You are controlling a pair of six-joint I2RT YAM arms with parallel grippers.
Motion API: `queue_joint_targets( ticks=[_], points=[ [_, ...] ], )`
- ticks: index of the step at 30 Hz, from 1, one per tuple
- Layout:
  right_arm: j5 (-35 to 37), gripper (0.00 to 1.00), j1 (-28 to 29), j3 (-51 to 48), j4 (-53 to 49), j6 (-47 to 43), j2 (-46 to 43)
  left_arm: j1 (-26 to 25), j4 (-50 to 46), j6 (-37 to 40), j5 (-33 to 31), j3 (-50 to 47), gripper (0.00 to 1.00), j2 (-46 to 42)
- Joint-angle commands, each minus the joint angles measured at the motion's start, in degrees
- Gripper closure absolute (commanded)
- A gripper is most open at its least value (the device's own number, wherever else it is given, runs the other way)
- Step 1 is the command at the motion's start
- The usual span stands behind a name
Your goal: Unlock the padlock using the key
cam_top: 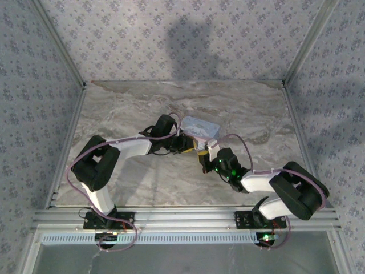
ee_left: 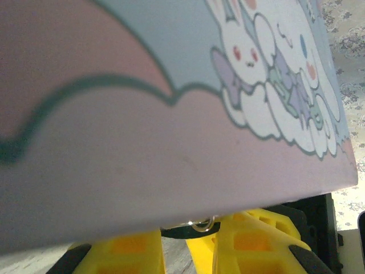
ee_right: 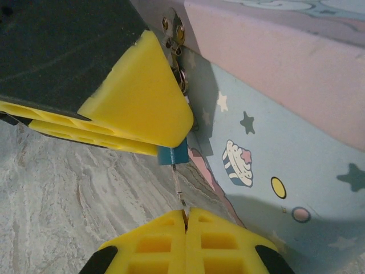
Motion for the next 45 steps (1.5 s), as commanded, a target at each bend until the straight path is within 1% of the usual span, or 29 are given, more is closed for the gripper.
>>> queue_joint_targets(
  ticks=[1, 14, 26, 30, 35, 36, 40, 45],
  points=[
    [0.5, 1.0, -0.3, 0.5, 3.8, 1.1, 0.7, -0.6, 2.1, -0.7, 1.8, 0.9, 0.84, -2.5],
    [1.5, 1.0, -0.3, 2.4, 10.2, -0.1, 4.6, -1.0, 2.5, -1.0, 1.7, 0.8, 0.84, -2.5],
    [-0.6, 1.0, -1.4, 7.8, 13.9, -0.6, 7.6, -1.0, 2.7, -1.1, 1.7, 0.6, 0.84, -2.0],
    [-0.9, 1.0, -1.8, 8.6, 13.7, -0.6, 8.1, -1.0, 2.8, -0.7, 1.6, 0.5, 0.84, -1.4],
    [-0.5, 1.0, -1.8, 7.2, 12.7, 0.7, 9.7, -1.0, 2.8, 0.6, 0.6, 0.5, 0.83, 0.2],
    [-0.2, 1.0, -1.7, 6.7, 12.5, 1.1, 10.2, -1.0, 2.6, 1.0, 0.3, 0.6, 0.83, 0.6],
    [0.5, 1.0, -1.8, 5.9, 11.7, 4.4, 12.5, -0.9, 2.4, 2.4, -1.0, 0.2, 0.74, 2.0],
    [0.4, 1.0, -1.3, 5.2, 11.7, 12.0, 14.7, -0.8, 3.3, 2.6, -2.4, -0.9, 0.63, 2.1]
  ],
)
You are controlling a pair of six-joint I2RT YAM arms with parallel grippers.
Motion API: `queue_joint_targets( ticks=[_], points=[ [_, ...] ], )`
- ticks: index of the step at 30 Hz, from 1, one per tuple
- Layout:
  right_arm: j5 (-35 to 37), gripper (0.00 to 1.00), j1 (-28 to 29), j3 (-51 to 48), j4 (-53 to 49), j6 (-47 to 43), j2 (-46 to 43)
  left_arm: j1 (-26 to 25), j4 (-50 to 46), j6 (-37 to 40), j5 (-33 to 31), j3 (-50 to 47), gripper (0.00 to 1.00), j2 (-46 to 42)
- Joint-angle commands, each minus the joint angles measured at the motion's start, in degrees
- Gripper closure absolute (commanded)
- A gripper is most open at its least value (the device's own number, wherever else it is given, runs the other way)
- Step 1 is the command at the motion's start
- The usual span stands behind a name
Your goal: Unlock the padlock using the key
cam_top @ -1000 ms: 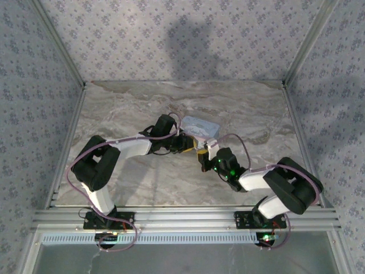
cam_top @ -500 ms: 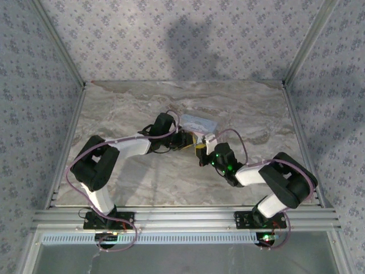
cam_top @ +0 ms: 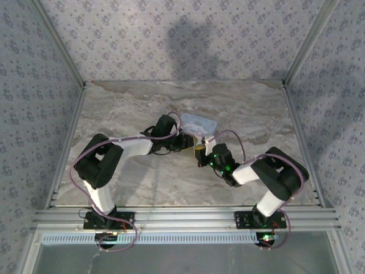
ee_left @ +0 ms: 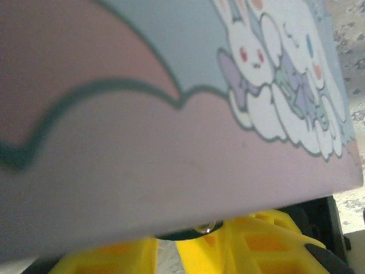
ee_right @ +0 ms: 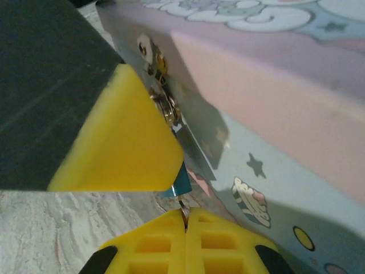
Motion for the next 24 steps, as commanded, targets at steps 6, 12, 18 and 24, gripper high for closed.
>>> queue_joint_targets(
  ticks=[6, 12, 18, 24],
  points=[
    [0.6, 1.0, 0.5, 2.2, -4.4, 9.9, 0.2, -0.2, 0.5, 1.0, 1.1, -2.2, 0.49, -2.5],
    [-0.2, 1.0, 0.9, 3.0, -6.9, 13.0, -0.1, 2.3, 1.9, -0.3, 0.1, -6.3, 0.37, -7.4],
    [-0.8, 1.0, 2.8, 4.7, -10.1, 16.0, -0.6, 4.3, 15.5, -10.5, 0.1, -15.4, 0.35, -10.6],
    [-0.3, 1.0, 4.6, 4.7, -8.6, 21.5, 0.2, 4.4, 27.2, -19.2, -0.5, -20.7, 0.41, -8.9]
  ],
)
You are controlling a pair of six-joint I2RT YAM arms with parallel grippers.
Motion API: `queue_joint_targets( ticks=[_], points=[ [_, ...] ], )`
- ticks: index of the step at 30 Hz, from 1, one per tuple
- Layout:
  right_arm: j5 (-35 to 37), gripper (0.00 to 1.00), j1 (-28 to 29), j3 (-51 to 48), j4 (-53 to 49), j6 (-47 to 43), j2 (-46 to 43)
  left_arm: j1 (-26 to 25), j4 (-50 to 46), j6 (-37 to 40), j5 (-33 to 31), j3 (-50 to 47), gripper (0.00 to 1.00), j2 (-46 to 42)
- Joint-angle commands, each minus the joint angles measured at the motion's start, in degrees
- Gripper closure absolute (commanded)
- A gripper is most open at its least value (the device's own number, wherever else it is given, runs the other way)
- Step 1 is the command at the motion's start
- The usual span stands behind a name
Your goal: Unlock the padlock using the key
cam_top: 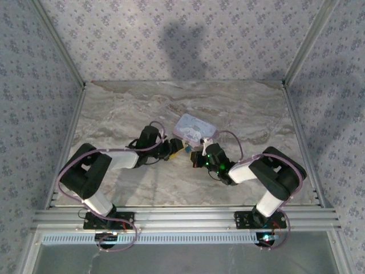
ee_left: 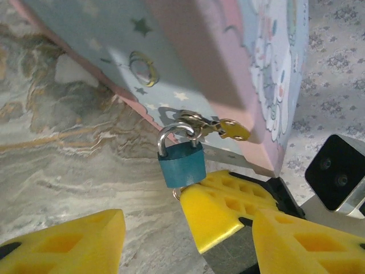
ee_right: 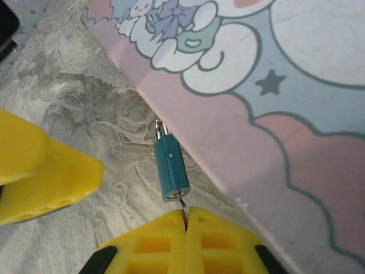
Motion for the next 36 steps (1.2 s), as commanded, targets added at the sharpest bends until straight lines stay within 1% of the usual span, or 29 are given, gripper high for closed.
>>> queue_joint_targets(
  ticks=[1, 4, 9, 16, 22, 29, 36],
  points=[
    [-0.4, 1.0, 1.0, 1.1, 0.6, 4.8, 0.2, -0.2, 10.3, -6.5, -0.4, -1.2, 0.42, 1.3],
    [-0.7, 1.0, 1.3, 1.4, 1.3, 6.4, 0.5, -0.1, 13.5, -9.2, -0.4, -2.2, 0.46, 3.2],
    [-1.1, 1.0, 1.6, 2.0, 1.4, 7.3, 0.3, -0.7, 17.0, -11.5, -0.3, -2.6, 0.52, 6.0],
    [-1.5, 1.0, 1.9, 2.4, 2.0, 8.7, 0.1, -1.4, 17.5, -12.2, -0.7, -2.3, 0.54, 7.9],
    [-2.5, 1.0, 2.2, 3.2, 2.1, 10.5, 0.2, -2.0, 19.0, -13.2, -0.9, -1.9, 0.59, 9.7],
    [-3.2, 1.0, 2.5, 3.6, 2.0, 12.5, -0.4, -2.1, 20.0, -14.1, -3.2, -2.3, 0.69, 10.1],
    [-3.1, 1.0, 2.5, 3.3, 2.4, 13.0, -0.3, -2.1, 20.5, -14.7, -4.4, -2.6, 0.82, 10.0]
  ],
)
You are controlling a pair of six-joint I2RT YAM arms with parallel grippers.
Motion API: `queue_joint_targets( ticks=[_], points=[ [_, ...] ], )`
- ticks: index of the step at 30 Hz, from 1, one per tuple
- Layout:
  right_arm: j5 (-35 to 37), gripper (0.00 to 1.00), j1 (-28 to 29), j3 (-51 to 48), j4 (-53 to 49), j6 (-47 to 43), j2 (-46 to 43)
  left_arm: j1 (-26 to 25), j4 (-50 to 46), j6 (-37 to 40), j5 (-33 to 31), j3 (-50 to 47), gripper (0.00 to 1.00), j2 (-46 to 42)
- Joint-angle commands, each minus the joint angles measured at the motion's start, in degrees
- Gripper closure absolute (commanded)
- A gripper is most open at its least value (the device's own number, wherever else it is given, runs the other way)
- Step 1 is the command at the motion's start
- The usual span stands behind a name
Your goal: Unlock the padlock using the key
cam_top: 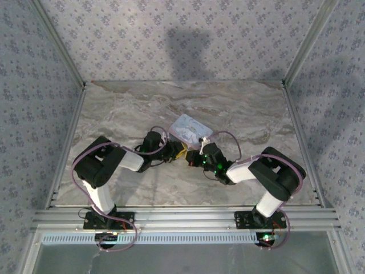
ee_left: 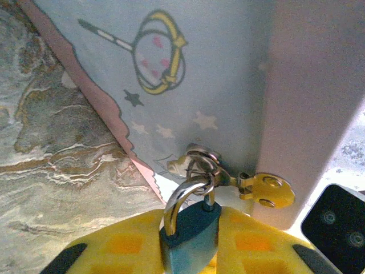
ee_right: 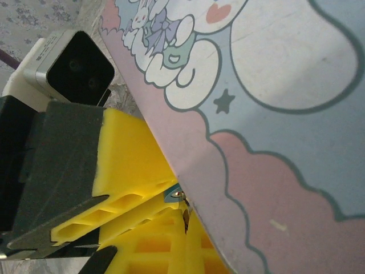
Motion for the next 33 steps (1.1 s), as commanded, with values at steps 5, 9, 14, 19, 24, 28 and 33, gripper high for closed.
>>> queue_joint_targets(
  ticks=[5, 9, 14, 19, 24, 28, 33],
  points=[
    [-1.4, 0.92, 0.1, 0.8, 1.5, -1.1, -1.9, -0.4, 1.5, 0.0, -2.2, -0.4, 0.9, -0.1],
    [-0.8, 0.73, -0.4, 0.1, -2.3, -4.2, -4.9, -0.8, 1.0, 0.0, -2.4, -0.3, 0.96, -1.2],
    [1.4, 0.58, -1.6, -0.7, -13.6, -11.8, -12.6, -1.0, -1.4, -0.1, -2.9, 0.2, 1.0, -3.7],
    [6.6, 0.44, -0.9, 1.4, -28.5, -28.1, -21.9, -1.2, -4.7, -0.1, -3.1, 0.9, 1.0, -6.2],
    [16.1, 0.41, 3.7, 1.7, -32.4, -47.8, -26.7, -1.2, -7.1, -0.6, -2.8, 1.7, 1.0, -7.7],
    [20.3, 0.4, 9.3, -2.3, -22.5, -69.2, -25.7, -1.4, -8.3, -1.3, -2.8, 2.4, 1.0, -8.4],
    [25.7, 0.4, 13.3, -1.1, -17.7, -81.8, -18.8, -1.8, -10.2, -1.6, -2.6, 3.4, 1.0, -9.1]
  ],
)
